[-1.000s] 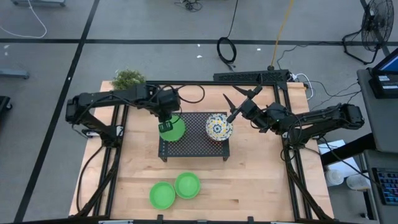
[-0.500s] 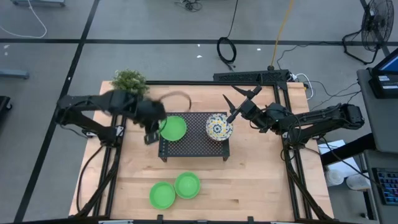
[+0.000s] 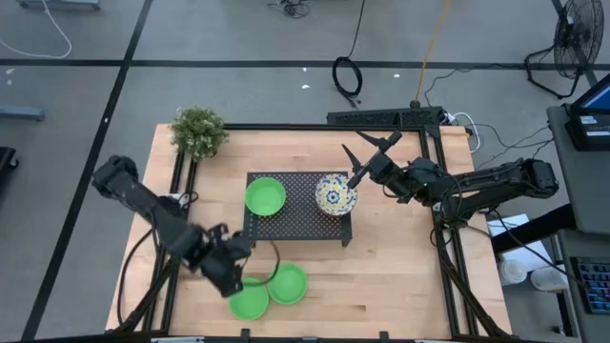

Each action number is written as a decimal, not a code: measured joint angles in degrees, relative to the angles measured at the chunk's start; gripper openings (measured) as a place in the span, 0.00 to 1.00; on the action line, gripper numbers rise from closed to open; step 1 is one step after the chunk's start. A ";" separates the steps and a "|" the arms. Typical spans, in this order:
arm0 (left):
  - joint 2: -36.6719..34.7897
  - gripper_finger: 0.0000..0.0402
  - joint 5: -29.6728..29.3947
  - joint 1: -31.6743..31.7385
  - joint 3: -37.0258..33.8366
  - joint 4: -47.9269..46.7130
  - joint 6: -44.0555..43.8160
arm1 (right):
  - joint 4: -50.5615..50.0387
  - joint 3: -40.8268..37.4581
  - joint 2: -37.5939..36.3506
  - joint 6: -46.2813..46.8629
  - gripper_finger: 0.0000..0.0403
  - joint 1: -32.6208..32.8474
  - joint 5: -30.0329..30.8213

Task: Pick & Place Mini bowls
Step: Stack the left green bowl on top of the green bowl on the shelf

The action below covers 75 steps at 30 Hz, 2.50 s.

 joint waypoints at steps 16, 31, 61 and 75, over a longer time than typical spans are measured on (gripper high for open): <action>8.84 0.43 1.89 -7.52 -5.17 11.48 -28.92 | -0.39 0.02 -0.02 -0.96 0.53 0.00 0.23; 12.70 0.43 1.40 -9.26 -5.17 13.69 -34.18 | 0.63 0.02 -0.02 -3.98 0.53 0.00 -0.20; 15.69 0.43 4.40 -11.51 -5.10 9.89 -51.51 | 1.39 0.04 -0.02 1.99 0.53 -5.83 -16.71; 15.69 0.43 5.06 -12.43 -5.10 9.10 -57.63 | 1.33 0.04 -0.02 2.08 0.53 -5.84 -16.79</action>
